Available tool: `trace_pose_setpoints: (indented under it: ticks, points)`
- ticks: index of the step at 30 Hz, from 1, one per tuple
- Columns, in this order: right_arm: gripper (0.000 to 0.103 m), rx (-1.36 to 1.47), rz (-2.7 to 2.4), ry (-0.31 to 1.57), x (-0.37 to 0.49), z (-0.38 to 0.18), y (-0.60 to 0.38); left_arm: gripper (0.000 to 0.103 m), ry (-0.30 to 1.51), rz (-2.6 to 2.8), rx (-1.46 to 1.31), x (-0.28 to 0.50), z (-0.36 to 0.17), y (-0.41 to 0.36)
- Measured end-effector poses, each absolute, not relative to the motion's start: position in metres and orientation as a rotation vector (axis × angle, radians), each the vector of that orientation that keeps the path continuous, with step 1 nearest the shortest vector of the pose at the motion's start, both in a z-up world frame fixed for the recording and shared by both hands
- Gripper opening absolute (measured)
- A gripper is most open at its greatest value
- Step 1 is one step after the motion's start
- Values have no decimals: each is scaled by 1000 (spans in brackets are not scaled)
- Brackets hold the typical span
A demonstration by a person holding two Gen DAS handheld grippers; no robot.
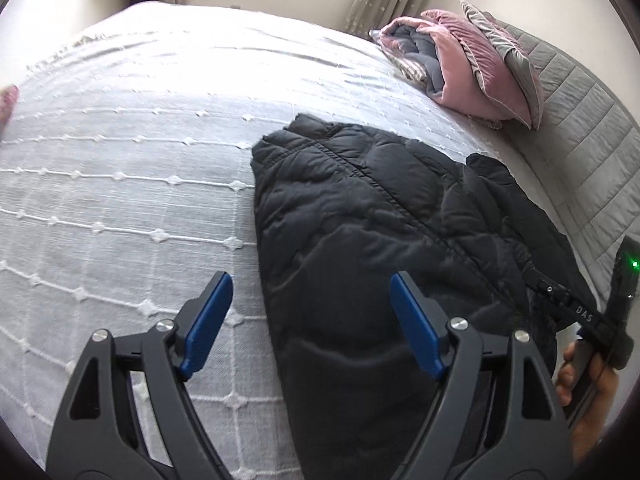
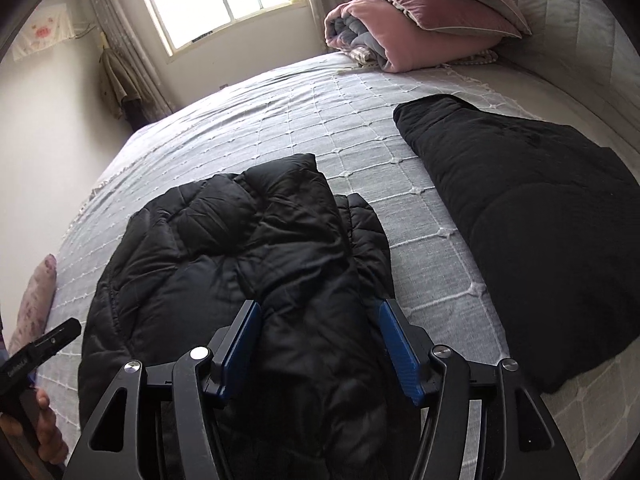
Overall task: Fold large clothes
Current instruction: 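Slide both grippers to the jacket's folded end and grasp it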
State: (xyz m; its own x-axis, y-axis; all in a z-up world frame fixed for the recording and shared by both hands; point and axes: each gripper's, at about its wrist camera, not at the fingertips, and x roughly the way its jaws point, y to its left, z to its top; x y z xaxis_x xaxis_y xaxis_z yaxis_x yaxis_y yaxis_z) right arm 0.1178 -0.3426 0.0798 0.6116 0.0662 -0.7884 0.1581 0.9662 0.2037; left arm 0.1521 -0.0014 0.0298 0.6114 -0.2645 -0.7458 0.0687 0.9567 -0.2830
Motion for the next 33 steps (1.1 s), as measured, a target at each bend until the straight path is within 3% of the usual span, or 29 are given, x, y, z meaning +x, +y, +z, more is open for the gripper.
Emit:
trace_pose_setpoints:
  ticks: [14, 27, 33]
  points:
    - [68, 375, -52, 915, 45, 68, -353, 81, 869, -142, -248, 63, 24, 8]
    - [80, 769, 6, 990, 12, 25, -392, 81, 1039, -302, -581, 69, -22, 16]
    - [83, 829, -1, 1049, 20, 6, -393, 82, 1046, -333, -582, 67, -29, 0]
